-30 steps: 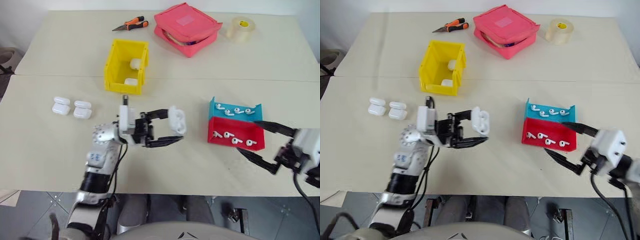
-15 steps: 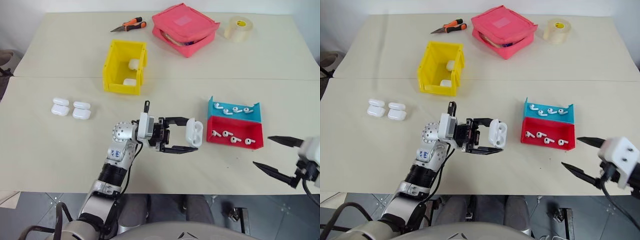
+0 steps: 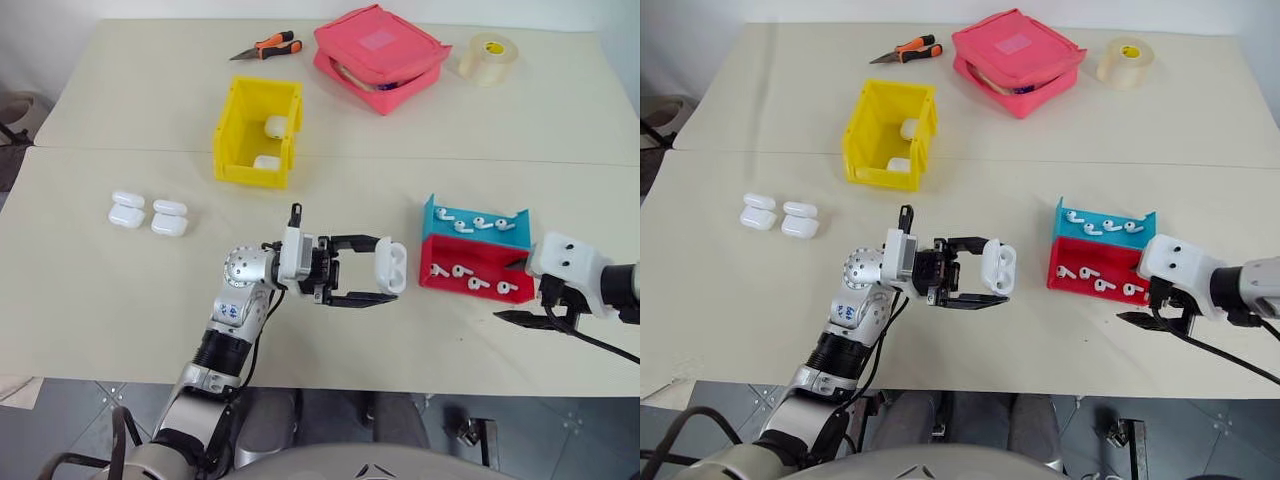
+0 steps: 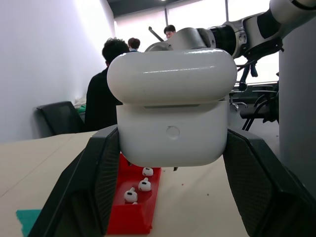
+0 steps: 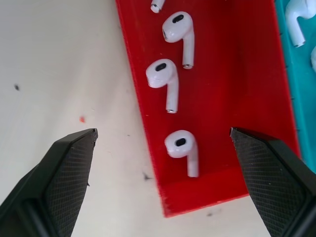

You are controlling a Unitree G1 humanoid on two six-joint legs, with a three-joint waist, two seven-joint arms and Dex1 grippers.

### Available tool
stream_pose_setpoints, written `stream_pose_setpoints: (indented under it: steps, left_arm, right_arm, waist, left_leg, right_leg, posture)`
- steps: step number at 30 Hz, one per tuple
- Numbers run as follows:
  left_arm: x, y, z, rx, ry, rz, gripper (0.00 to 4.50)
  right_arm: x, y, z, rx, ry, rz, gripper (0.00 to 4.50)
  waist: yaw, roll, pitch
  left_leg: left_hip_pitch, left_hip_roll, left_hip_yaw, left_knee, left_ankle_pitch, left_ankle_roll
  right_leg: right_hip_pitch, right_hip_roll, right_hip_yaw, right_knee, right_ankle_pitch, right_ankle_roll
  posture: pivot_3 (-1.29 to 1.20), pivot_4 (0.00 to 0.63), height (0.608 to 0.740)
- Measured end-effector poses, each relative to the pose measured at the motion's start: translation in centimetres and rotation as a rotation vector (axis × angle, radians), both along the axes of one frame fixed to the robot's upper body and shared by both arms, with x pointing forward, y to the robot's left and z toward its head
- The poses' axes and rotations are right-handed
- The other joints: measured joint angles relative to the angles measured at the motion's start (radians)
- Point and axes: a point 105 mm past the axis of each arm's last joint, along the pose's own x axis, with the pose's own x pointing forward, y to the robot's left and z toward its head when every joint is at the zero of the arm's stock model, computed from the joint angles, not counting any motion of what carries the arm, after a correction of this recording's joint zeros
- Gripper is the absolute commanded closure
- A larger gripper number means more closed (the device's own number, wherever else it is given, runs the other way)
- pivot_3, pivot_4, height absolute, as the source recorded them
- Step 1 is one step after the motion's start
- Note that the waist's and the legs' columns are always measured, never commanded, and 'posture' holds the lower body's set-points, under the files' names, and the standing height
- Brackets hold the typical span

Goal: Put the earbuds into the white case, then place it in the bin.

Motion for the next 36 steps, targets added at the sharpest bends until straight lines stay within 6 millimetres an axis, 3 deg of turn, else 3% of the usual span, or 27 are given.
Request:
stream_pose_setpoints:
  steps: [1, 4, 10, 25, 28, 30, 36]
  left_arm:
    - [0.0, 0.0, 0.0, 0.001, 0.003, 0.001, 1.74]
    - [0.0, 0.0, -0.1, 0.004, 0.012, 0.007, 1.74]
    - [-0.1, 0.1, 0.1, 0.009, 0.004, 0.009, 1.74]
    - [-0.2, 0.1, 0.0, 0.019, 0.015, 0.003, 1.74]
    - [-0.2, 0.1, 0.0, 0.020, 0.014, 0.002, 1.74]
    - [-0.2, 0.1, 0.0, 0.021, 0.013, 0.001, 1.74]
    - [-0.1, 0.0, 0.2, 0.025, -0.001, -0.007, 1.74]
  right_arm:
    - [0.1, 0.0, -0.1, -0.017, 0.000, 0.016, 0.00]
    - [0.3, -0.2, -0.6, -0.053, 0.008, 0.038, 0.61]
    - [0.4, -0.4, -0.9, -0.085, 0.021, 0.068, 2.62]
    - [0.5, -0.1, -1.1, -0.079, 0.012, 0.087, 2.62]
    - [0.5, 0.0, -1.1, -0.079, 0.013, 0.088, 3.15]
    - [0.5, -0.1, -1.2, -0.080, 0.016, 0.087, 3.80]
    - [0.6, -0.3, -1.3, -0.104, 0.005, 0.094, 3.80]
  waist:
    - [0.000, 0.000, 0.000]
    - [0.000, 0.000, 0.000]
    - [0.000, 0.000, 0.000]
    - [0.000, 0.000, 0.000]
    - [0.000, 0.000, 0.000]
    - [0.000, 0.000, 0.000]
    - [0.000, 0.000, 0.000]
  left_leg:
    - [0.000, 0.000, 0.000, 0.000, 0.000, 0.000]
    - [0.000, 0.000, 0.000, 0.000, 0.000, 0.000]
    - [0.000, 0.000, 0.000, 0.000, 0.000, 0.000]
    - [0.000, 0.000, 0.000, 0.000, 0.000, 0.000]
    - [0.000, 0.000, 0.000, 0.000, 0.000, 0.000]
    - [0.000, 0.000, 0.000, 0.000, 0.000, 0.000]
    - [0.000, 0.000, 0.000, 0.000, 0.000, 0.000]
  right_leg:
    - [0.000, 0.000, 0.000, 0.000, 0.000, 0.000]
    - [0.000, 0.000, 0.000, 0.000, 0.000, 0.000]
    - [0.000, 0.000, 0.000, 0.000, 0.000, 0.000]
    - [0.000, 0.000, 0.000, 0.000, 0.000, 0.000]
    - [0.000, 0.000, 0.000, 0.000, 0.000, 0.000]
    - [0.000, 0.000, 0.000, 0.000, 0.000, 0.000]
    - [0.000, 0.000, 0.000, 0.000, 0.000, 0.000]
  posture:
    - [0.00, 0.150, 0.740]
    - [0.00, 0.150, 0.740]
    - [0.00, 0.150, 0.740]
    - [0.00, 0.150, 0.740]
    - [0.00, 0.150, 0.740]
    - [0.00, 0.150, 0.740]
    - [0.00, 0.150, 0.740]
